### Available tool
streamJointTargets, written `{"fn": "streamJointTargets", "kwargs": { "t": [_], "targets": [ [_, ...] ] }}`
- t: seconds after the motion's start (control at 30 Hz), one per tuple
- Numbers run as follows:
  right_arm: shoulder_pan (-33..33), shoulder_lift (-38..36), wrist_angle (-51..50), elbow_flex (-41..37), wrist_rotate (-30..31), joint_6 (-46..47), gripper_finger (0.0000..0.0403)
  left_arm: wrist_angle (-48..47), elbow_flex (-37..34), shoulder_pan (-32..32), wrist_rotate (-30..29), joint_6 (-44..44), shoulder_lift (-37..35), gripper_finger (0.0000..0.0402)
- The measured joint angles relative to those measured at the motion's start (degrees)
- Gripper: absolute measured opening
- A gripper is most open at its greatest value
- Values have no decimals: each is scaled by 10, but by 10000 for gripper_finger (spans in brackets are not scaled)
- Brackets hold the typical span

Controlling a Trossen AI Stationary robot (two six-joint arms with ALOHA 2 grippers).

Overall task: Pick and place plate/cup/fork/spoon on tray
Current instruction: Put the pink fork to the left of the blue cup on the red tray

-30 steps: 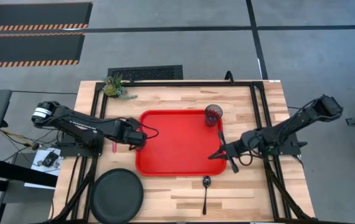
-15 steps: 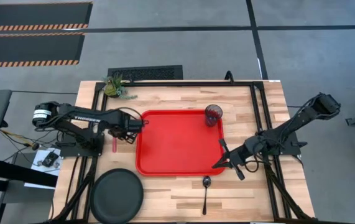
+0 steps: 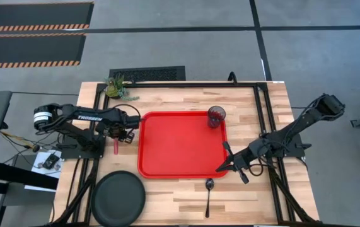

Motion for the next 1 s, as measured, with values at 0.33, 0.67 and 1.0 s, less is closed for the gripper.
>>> {"fn": "streamJointTargets", "kwargs": {
  "t": [0.33,0.67,1.0],
  "targets": [
    [0,0,0,0,0,0,10,39,-13,16,18,37,-1,101],
    [0,0,-2,0,0,0,10,46,-14,3,28,67,-1,31],
    [0,0,0,0,13,0,10,44,7,-4,49,26,-99,29]
  ]
}}
